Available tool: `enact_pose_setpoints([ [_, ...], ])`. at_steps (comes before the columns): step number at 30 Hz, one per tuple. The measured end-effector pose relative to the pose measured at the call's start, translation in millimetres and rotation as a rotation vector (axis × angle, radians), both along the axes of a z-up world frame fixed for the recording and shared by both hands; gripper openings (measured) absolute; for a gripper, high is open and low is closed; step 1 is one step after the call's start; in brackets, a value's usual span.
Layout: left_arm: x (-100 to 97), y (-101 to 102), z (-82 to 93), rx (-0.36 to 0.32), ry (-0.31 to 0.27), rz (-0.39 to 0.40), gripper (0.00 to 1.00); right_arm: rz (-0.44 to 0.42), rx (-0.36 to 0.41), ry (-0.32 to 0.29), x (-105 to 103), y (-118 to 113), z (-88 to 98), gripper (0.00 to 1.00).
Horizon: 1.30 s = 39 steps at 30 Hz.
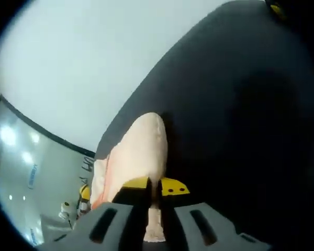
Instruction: Fold the towel on the table until its edges align and the towel forms a compact rectangular stack.
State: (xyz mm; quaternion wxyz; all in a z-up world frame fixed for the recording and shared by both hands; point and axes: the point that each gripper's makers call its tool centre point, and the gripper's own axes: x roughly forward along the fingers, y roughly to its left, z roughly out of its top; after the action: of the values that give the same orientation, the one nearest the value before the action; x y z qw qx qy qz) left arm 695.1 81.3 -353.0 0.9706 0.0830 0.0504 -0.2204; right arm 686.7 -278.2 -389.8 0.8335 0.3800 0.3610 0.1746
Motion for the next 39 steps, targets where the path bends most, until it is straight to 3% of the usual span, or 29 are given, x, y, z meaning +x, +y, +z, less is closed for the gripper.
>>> enact_pose_setpoints([
  [2,6.2,-1.4,5.7,-0.084,-0.012,-0.03,0.14,-0.013,-0.016,-0.042,-2.4,3.1,16.0,0.03],
  [5,9.2,-0.2,5.2,-0.069,-0.012,-0.039,0.14,-0.026,-0.005,-0.096,-1.1,12.0,53.7,0.02],
  [7,7.0,-3.7,6.6,-0.07,-0.013,-0.055,0.14,-0.01,-0.062,-0.131,4.3,20.0,72.8,0.02],
  [9,-3.6,-6.1,7.0,-0.065,-0.017,-0.057,0.14,0.019,-0.153,-0.178,5.6,36.3,90.9,0.02],
  [13,2.6,0.3,3.2,-0.081,0.002,-0.043,0.14,0.063,-0.258,-0.24,12.5,70.8,117.1,0.02],
  [18,4.6,5.5,-0.5,-0.107,0.017,-0.026,0.14,0.159,-0.372,-0.283,17.0,130.0,133.4,0.02],
  [24,8.4,7.3,-4.5,-0.101,0.039,-0.019,0.14,0.304,-0.606,-0.26,18.5,198.9,117.2,0.02],
  [27,10.1,7.3,-6.7,-0.09,0.043,-0.015,0.14,0.359,-0.744,-0.293,20.1,230.7,108.0,0.02],
  [30,10.7,9.8,-8.6,-0.08,0.049,-0.009,0.14,0.443,-0.847,-0.282,15.8,265.3,90.2,0.02],
  [33,9.7,11.2,-9.1,-0.083,0.052,0.001,0.14,0.471,-0.896,-0.286,8.7,289.1,76.6,0.02],
  [39,10.9,12.6,-9.7,-0.084,0.061,0.006,0.14,0.504,-0.928,-0.274,1.4,314.9,52.0,0.04],
])
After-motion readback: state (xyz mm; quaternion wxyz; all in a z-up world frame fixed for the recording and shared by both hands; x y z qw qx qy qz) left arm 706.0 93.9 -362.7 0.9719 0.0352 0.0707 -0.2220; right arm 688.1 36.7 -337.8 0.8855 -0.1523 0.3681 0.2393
